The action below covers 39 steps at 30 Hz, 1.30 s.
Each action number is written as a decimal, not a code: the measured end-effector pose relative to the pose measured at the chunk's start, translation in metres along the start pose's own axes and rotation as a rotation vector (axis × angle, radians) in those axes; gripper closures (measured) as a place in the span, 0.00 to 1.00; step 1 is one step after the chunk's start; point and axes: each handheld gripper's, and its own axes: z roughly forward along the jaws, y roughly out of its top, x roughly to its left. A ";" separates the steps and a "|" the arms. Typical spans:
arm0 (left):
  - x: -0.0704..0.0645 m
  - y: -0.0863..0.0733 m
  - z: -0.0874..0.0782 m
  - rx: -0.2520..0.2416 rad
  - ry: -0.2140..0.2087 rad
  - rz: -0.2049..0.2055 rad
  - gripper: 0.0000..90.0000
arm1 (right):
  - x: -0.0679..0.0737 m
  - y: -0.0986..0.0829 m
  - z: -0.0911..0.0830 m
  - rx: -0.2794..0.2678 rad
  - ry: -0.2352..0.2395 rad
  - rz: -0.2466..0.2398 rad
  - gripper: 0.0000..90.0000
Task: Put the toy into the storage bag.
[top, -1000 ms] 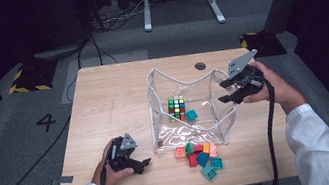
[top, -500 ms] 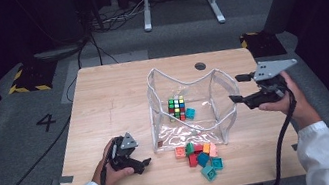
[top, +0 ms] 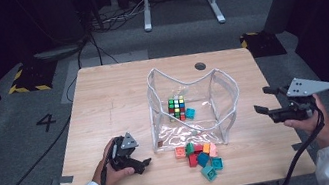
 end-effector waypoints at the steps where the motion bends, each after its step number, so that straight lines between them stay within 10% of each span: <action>1: 0.000 0.000 0.000 0.000 0.000 0.000 0.02 | 0.002 -0.006 0.002 -0.001 0.003 0.009 0.31; 8: 0.000 0.000 0.000 0.000 0.001 -0.001 0.02 | 0.020 -0.044 0.017 0.059 0.015 0.038 0.32; 20: 0.000 0.000 0.000 0.000 0.002 -0.003 0.02 | 0.065 -0.098 0.047 0.169 0.199 0.021 0.38; 39: -0.001 0.000 0.000 -0.001 0.004 -0.006 0.02 | 0.110 -0.100 0.078 0.202 0.343 -0.056 0.42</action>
